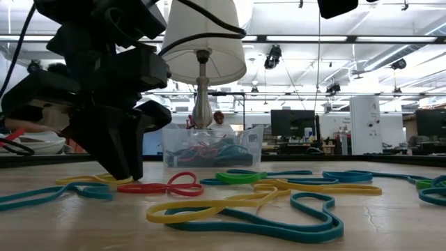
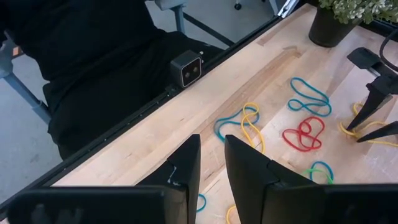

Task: Pick and place rubber bands into bin
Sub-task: Put the yellow rubber band into the transparent container

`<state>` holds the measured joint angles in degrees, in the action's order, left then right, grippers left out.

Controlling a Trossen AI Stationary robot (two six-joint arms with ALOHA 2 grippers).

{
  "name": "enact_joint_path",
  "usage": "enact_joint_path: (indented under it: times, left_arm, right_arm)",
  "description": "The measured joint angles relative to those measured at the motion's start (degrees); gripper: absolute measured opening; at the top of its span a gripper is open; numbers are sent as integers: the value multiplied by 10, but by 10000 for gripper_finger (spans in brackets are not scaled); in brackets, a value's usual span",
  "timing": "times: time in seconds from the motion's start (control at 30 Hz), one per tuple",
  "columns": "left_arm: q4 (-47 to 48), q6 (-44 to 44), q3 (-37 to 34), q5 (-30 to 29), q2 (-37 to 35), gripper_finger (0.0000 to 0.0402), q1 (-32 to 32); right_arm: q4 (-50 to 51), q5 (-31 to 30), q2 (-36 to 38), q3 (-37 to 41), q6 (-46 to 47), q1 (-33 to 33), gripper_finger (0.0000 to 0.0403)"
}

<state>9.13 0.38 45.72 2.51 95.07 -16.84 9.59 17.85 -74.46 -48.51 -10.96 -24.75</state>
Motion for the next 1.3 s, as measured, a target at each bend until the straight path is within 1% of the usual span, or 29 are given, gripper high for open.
enact_joint_path:
  times: [0.13,0.17,0.47,0.6,0.73,0.93,1.13,1.23,1.3]
  left_arm:
    - [2,4,1,5,0,13,0]
    - [3,4,1,5,0,7,0]
    - [8,12,20,-1,-13,1,0]
    - [7,33,29,-26,-25,1,-6]
    - [5,36,33,-91,-46,1,-11]
    - [-15,36,34,-239,-77,1,-27]
    - [-51,45,34,-353,-101,1,-46]
    - [-93,83,34,-396,-104,1,-52]
    - [-122,112,34,-407,-105,1,-51]
  right_arm:
    - [0,0,0,0,0,0,68]
    - [0,0,0,0,0,0,68]
    - [0,0,0,0,-2,0,68]
    - [0,0,0,0,-2,0,68]
    - [0,0,0,0,0,0,68]
    - [0,0,0,0,0,0,68]
    - [0,0,0,0,-1,0,68]
    - [0,0,0,0,-1,0,68]
    - [0,0,0,0,-1,0,68]
